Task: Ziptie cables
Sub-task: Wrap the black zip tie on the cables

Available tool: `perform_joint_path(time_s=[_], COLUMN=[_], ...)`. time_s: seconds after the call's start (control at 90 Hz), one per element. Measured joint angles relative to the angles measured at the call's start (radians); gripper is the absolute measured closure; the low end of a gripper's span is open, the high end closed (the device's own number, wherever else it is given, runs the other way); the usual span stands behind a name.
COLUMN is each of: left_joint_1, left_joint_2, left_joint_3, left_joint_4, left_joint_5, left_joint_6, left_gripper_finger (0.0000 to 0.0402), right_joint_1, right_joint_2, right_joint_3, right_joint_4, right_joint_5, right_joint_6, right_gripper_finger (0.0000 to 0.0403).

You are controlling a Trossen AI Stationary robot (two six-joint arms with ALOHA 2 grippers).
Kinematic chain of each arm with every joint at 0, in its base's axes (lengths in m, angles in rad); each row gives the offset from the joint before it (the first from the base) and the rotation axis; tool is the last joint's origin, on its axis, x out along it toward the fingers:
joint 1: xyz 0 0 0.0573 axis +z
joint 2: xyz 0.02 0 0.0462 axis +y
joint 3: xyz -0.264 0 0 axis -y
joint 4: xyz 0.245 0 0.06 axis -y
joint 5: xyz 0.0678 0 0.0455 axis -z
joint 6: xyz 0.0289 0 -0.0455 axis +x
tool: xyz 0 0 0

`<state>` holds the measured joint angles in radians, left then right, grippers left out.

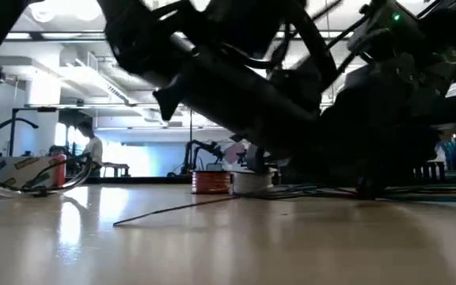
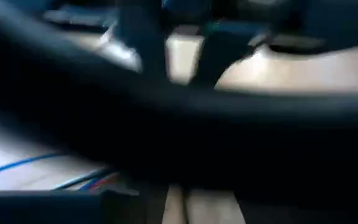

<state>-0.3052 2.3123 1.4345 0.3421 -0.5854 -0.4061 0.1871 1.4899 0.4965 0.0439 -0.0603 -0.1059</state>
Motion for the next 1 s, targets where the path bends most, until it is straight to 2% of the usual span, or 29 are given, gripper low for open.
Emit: perform_joint_path(time_s=[0.311, 0.433, 0.578, 1.0], left_joint_1=[-0.001, -0.001, 0.000, -0.004], left_joint_2=[0.003, 0.004, 0.004, -0.001], left_joint_3=[0.015, 0.012, 0.010, 0.010], left_joint_4=[-0.077, -0.077, -0.081, -0.116], left_joint_5=[0.002, 0.045, 0.042, 0.007], left_joint_6=[-0.084, -0.078, -0.087, -0.102], left_gripper_finger=[0.0319, 0.0353, 0.0392, 0.0401], right_joint_1=[0.000, 0.000, 0.000, 0.000], right_joint_2=[0.000, 0.000, 0.000, -0.003], right_joint_3=[0.001, 0.001, 0.001, 0.001], right_joint_4=[0.000, 0.001, 0.008, -0.002], right_joint_5=[0.006, 0.009, 0.011, 0.011], right_joint_6=[0.017, 0.028, 0.030, 0.035], right_gripper_finger=[0.0400, 0.0400, 0.0400, 0.0400])
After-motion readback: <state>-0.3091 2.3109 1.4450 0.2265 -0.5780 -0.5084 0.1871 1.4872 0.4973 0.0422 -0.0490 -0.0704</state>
